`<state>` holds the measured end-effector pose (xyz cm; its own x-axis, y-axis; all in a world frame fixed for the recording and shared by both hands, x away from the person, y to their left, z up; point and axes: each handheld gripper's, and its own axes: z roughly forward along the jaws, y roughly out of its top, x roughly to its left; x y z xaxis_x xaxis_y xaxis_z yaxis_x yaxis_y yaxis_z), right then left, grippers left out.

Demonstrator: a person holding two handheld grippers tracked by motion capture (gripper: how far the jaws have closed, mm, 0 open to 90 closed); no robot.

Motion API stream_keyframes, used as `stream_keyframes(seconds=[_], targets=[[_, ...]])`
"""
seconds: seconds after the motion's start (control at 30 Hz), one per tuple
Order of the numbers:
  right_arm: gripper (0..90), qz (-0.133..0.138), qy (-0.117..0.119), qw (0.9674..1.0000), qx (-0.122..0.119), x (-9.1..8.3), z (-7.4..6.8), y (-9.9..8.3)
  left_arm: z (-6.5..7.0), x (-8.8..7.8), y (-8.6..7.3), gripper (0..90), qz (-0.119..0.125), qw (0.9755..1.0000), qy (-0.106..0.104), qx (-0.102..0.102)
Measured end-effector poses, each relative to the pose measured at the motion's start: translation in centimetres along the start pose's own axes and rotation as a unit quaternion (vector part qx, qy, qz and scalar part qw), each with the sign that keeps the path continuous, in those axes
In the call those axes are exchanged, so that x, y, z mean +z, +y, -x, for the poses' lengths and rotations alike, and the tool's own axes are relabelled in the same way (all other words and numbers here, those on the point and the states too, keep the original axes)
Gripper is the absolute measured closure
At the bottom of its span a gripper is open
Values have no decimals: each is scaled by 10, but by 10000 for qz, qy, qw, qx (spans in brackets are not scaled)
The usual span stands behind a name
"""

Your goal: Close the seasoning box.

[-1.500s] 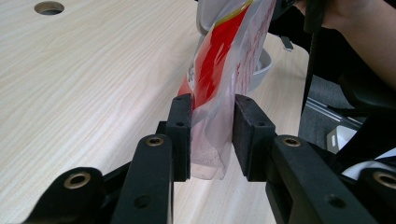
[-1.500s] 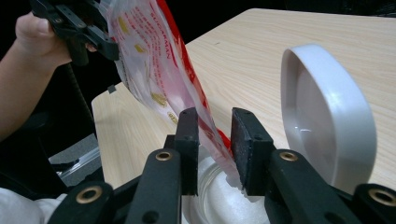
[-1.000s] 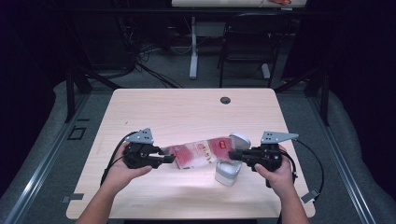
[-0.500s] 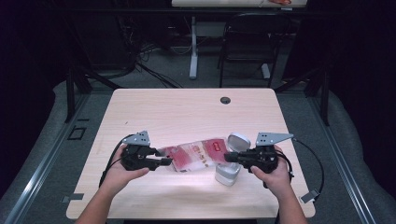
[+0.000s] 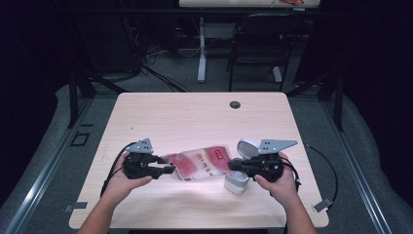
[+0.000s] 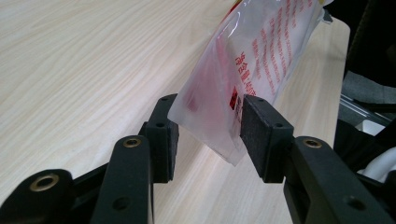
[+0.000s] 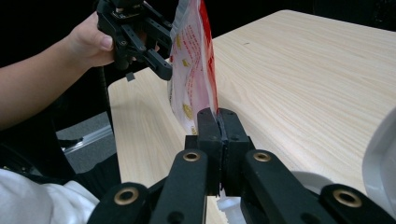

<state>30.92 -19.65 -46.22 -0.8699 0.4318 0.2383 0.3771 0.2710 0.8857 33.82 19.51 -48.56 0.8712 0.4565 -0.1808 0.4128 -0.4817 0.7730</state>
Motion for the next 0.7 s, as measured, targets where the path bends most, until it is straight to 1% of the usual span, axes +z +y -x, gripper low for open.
stream_keyframes(seconds=[0.13,0.33,0.5,0.57,0.67,0.7], targets=[[895,-77,-36,9999,-75,12,-1,3,-4,-6,-7,590,-50,9999,134,-76],[896,-134,131,9997,-155,28,-1,10,-9,-14,-20,583,4,9993,243,-284],[896,-279,174,9992,-215,38,-1,11,-14,-12,-30,573,-13,9990,239,-380],[896,-335,181,9990,-253,40,-1,12,-16,-10,-33,564,-10,9988,221,-430],[897,-397,171,9986,-311,42,-3,12,-19,-5,-37,541,-42,9986,259,-452],[897,-428,165,9984,-328,43,-4,12,-19,-4,-37,538,-35,9984,263,-491]])
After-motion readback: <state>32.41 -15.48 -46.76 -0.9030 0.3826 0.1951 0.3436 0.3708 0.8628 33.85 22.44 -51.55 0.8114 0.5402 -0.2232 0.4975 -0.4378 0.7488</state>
